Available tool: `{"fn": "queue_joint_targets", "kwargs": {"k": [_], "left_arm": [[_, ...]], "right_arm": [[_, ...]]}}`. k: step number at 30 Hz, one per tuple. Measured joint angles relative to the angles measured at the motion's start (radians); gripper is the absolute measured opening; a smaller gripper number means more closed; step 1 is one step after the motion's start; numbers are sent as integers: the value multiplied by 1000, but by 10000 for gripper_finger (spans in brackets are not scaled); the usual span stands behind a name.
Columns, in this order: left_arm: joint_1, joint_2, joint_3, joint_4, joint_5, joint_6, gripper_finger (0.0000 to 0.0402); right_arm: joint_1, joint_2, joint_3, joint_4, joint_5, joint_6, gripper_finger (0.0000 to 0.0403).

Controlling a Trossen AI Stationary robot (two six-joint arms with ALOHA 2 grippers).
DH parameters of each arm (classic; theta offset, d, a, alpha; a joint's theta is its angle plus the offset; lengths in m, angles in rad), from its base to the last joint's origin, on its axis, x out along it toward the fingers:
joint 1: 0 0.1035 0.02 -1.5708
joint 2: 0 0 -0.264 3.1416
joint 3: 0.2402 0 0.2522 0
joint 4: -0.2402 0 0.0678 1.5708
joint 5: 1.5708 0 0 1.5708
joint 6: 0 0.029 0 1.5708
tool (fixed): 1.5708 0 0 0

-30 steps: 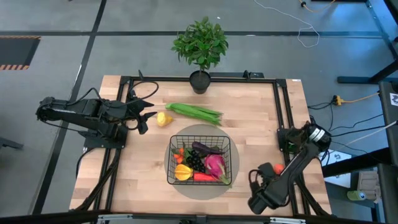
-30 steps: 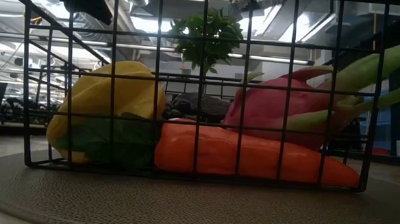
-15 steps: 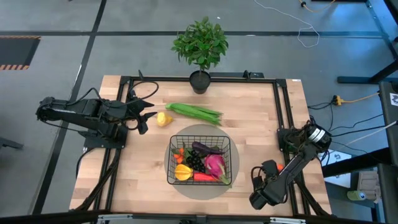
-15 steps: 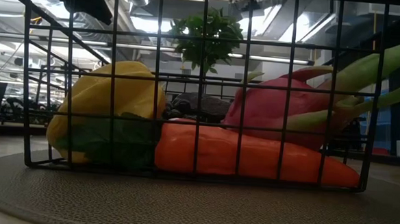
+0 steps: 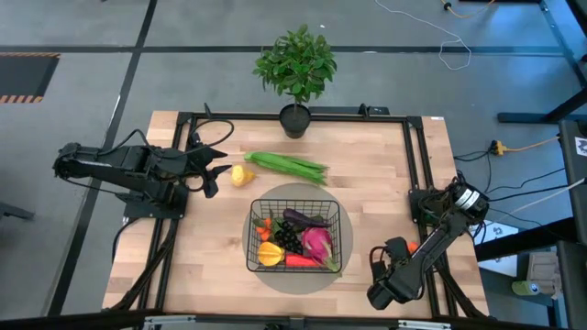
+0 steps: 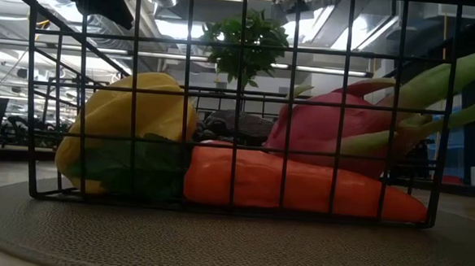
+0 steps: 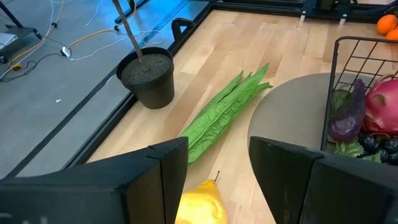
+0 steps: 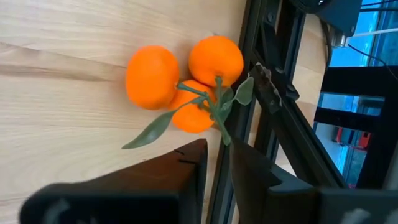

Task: Build produce basket
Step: Put the tangerines into the black wire basket

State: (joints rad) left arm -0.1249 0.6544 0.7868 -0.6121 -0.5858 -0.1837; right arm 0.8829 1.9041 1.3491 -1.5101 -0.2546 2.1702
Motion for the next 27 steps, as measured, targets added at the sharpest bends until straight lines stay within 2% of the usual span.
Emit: {"fn": "queue_joint_targets", "kwargs": {"k": [16, 27], "left_arm": [[0, 0, 0, 0, 0, 2, 160], [0, 0, 0, 0, 0, 1, 160]], "right_arm": [[33, 0, -5, 13, -10, 77, 62], [31, -1, -182, 76, -10, 69, 62]]}}
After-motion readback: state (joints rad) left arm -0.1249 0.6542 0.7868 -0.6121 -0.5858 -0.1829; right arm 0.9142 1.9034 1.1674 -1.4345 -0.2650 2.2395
